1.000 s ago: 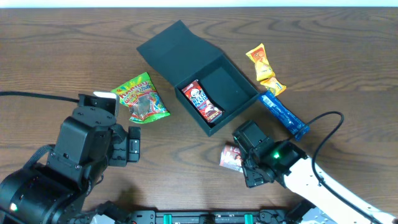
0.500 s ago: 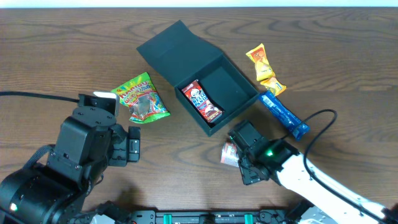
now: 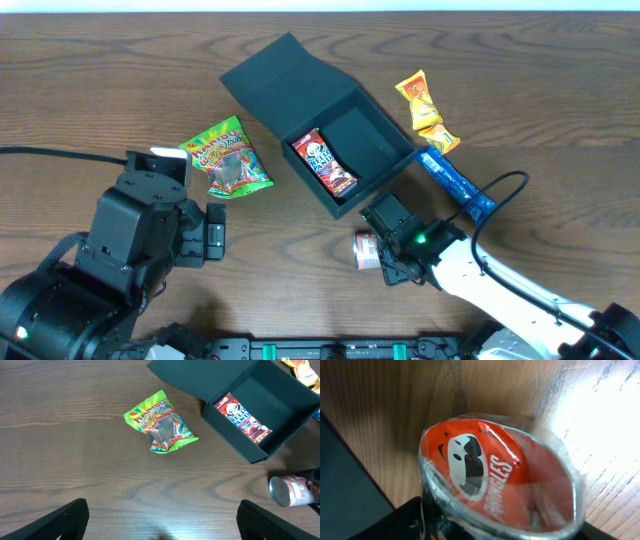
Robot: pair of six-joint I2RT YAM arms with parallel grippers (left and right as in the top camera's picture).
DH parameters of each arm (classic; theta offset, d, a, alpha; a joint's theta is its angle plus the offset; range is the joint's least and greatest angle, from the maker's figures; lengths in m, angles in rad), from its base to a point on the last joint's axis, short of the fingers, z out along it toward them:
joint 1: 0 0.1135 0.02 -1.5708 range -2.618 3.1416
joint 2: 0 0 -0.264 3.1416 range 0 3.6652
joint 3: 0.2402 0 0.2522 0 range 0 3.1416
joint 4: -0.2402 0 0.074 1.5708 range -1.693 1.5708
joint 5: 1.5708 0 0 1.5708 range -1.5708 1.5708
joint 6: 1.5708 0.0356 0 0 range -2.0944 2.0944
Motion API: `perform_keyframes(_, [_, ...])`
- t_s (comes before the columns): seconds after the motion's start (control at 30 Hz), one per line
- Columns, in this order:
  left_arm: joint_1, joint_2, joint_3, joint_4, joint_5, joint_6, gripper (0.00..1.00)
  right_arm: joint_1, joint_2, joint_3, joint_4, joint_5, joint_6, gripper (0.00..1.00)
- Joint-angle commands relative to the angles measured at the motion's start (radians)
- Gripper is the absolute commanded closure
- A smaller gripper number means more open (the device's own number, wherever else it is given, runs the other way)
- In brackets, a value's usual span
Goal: Pack container
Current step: 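Grasp the snack can with the right gripper and lift it, then carry the can over the black box and lower it inside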
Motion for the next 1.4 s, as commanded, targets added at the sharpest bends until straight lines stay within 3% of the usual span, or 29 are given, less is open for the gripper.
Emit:
perform_keyframes(0.0, [0.007,-0.004,0.0,-0.003,-0.004,0.021,0.05,0.008,0.004,-0.008,0.001,0.022,-0.01,0.34])
perform_keyframes(0.2, [0.007,-0.004,0.0,-0.003,-0.004,0.021,0.05,0.007,0.004,-0.008,0.055,0.087,-0.219,0.36])
perform_keyframes(0.63, [0.007,-0.004,0.0,-0.003,-0.004,0.021,0.05,0.007,0.004,-0.008,0.112,-0.018,-1.09,0.35])
perform_keyframes(0.93, [0.007,-0.004,0.0,-0.003,-0.004,0.021,0.05,0.007,0.004,0.041,-0.051,-0.04,-1.275,0.36])
perform_keyframes(1.2, [0.007,-0.004,0.0,-0.003,-0.004,0.021,0.05,0.007,0.004,0.275,-0.323,0.119,-1.437,0.36])
perform_keyframes(1.37, [0.007,-0.004,0.0,-0.003,-0.004,0.022,0.05,0.007,0.004,0.439,-0.37,0.23,-1.56,0.36])
